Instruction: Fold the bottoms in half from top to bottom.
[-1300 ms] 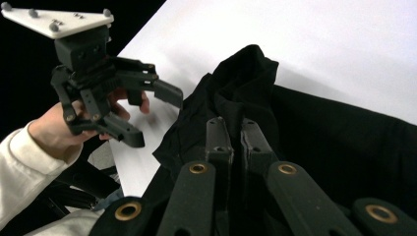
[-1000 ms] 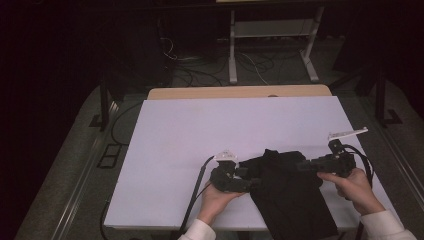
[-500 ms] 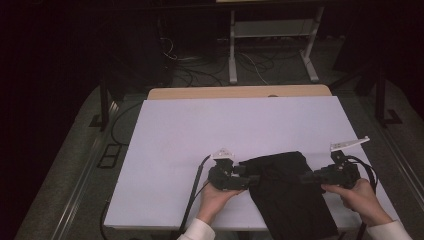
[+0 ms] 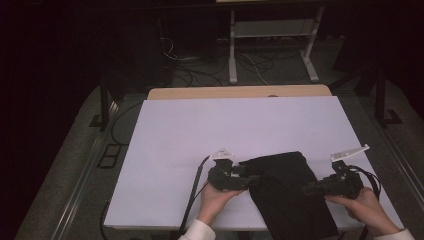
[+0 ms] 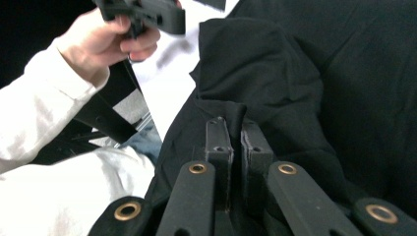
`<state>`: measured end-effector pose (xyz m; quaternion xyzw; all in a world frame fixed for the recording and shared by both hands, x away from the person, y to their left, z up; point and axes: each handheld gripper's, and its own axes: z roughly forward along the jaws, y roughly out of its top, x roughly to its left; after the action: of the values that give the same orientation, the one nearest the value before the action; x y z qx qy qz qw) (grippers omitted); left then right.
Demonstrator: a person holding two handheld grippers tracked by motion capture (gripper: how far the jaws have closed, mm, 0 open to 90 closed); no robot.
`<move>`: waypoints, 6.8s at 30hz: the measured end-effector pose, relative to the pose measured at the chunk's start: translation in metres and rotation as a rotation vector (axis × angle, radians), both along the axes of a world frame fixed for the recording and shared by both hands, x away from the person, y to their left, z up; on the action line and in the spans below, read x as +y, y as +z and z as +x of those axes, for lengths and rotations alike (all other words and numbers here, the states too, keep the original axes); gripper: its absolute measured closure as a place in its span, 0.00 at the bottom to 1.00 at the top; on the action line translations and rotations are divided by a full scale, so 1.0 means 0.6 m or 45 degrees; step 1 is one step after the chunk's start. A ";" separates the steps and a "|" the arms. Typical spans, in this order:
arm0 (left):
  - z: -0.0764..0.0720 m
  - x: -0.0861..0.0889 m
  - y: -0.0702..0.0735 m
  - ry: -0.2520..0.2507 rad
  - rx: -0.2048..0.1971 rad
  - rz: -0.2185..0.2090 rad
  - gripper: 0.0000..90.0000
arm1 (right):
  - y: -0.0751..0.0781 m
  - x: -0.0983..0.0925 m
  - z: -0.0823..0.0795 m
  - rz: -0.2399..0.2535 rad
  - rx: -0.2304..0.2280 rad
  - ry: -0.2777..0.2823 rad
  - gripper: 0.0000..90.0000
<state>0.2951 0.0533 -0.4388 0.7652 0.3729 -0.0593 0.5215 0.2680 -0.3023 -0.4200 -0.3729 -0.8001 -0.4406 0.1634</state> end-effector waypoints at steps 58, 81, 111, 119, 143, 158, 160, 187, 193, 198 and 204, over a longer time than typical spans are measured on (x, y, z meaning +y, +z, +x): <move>0.006 -0.012 -0.003 0.011 -0.014 0.029 0.01 | 0.012 -0.014 -0.012 -0.069 -0.224 -0.064 0.00; 0.026 -0.007 -0.002 0.013 -0.019 0.087 0.00 | 0.029 -0.031 0.058 -0.099 -0.292 -0.144 0.00; 0.062 -0.013 -0.014 0.040 0.011 0.094 0.00 | 0.005 -0.028 0.136 -0.149 -0.293 -0.208 0.00; 0.071 -0.015 -0.026 0.041 0.041 0.090 0.00 | -0.013 -0.025 0.154 -0.181 -0.255 -0.211 0.00; 0.074 -0.023 -0.042 -0.040 0.037 0.101 0.35 | -0.055 -0.027 0.188 -0.233 -0.200 -0.122 0.39; 0.067 -0.016 -0.024 -0.071 -0.093 0.170 0.93 | -0.048 -0.014 0.187 -0.229 -0.162 -0.137 0.94; 0.067 -0.011 -0.013 -0.085 -0.115 0.188 0.93 | -0.043 -0.010 0.188 -0.208 -0.175 -0.162 0.94; 0.090 0.094 0.063 -0.046 -0.281 0.340 0.93 | -0.025 0.089 0.205 -0.088 -0.201 -0.154 0.95; 0.109 0.108 0.067 -0.045 -0.304 0.375 0.93 | -0.028 0.102 0.216 -0.053 -0.193 -0.174 0.95; 0.125 0.117 0.075 -0.042 -0.340 0.360 0.93 | -0.027 0.112 0.221 -0.037 -0.184 -0.212 0.95; 0.142 0.124 0.083 -0.044 -0.372 0.357 0.93 | -0.023 0.119 0.230 -0.019 -0.192 -0.242 0.95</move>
<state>0.3804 0.1279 -0.3893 0.8371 0.2845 0.0961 0.4573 0.4058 -0.2308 -0.4335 -0.4142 -0.7744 -0.4748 0.0575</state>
